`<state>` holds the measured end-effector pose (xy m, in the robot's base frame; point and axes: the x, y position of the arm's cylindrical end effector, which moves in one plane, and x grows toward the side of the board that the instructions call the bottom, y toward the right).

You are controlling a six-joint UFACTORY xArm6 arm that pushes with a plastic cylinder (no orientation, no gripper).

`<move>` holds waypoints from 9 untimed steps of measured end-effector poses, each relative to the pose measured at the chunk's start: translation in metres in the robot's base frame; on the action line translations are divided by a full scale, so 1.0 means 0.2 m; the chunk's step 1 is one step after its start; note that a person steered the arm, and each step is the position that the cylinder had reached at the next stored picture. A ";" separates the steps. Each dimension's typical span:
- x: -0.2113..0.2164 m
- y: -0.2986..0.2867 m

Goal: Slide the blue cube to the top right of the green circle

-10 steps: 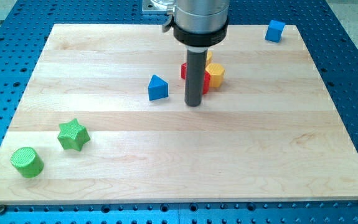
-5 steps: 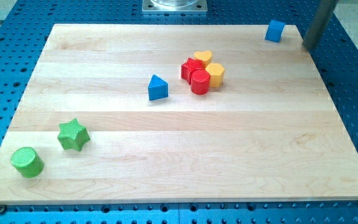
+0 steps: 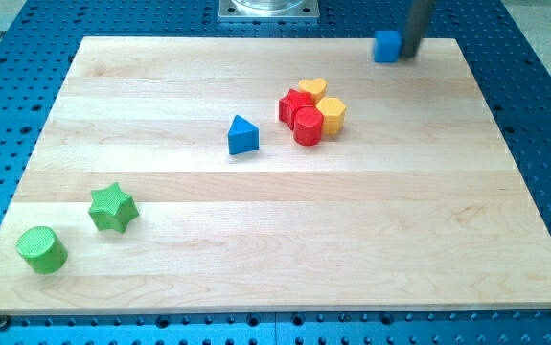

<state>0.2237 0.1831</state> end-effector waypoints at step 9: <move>0.31 -1.31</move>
<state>0.2862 -0.0793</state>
